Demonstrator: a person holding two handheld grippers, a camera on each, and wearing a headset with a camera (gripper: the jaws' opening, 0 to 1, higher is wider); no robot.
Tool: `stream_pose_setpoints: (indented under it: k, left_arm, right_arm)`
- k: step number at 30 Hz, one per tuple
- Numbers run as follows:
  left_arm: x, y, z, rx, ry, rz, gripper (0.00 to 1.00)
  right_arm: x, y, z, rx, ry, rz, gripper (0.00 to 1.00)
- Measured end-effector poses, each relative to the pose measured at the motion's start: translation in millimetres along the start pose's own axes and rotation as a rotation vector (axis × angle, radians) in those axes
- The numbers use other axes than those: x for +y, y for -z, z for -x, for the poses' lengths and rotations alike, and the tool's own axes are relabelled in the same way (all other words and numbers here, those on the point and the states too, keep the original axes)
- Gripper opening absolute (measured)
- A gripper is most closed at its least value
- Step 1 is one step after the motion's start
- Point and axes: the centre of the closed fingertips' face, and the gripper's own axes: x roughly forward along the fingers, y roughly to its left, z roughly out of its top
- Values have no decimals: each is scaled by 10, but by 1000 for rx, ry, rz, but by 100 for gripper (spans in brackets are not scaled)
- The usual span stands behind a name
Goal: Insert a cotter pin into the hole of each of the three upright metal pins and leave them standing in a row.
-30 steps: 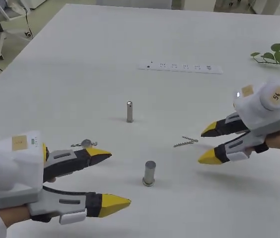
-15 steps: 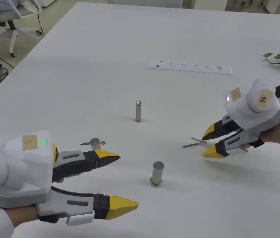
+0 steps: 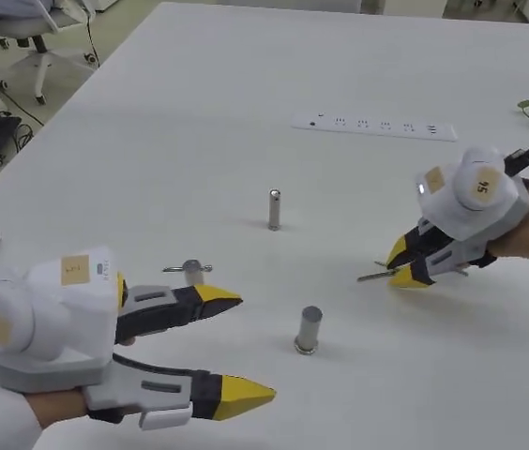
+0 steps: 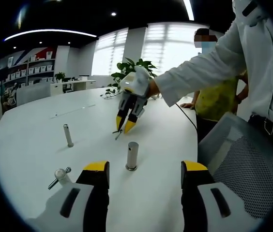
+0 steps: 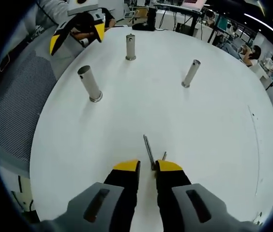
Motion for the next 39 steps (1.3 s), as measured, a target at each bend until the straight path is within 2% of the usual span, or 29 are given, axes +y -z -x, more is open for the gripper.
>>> stream_pose_setpoints:
  k: [12,22,30,39]
  left_arm:
    - [30,-13,-4,3,-5,-4,59]
    - [51,-23,-11,4,-5,-6,58]
    - [44,-31,-24,4,-2,-6,57]
    - [39,-39,-35,5,-2,-12,56]
  right_arm:
    - [-71,-55,-66,37,-34,53,13]
    - [-87,-65,-81,56,-63,81,7]
    - [-81,-49,-76,58,-55,46,5]
    - [-16,-51,-55,57,-48,45,3]
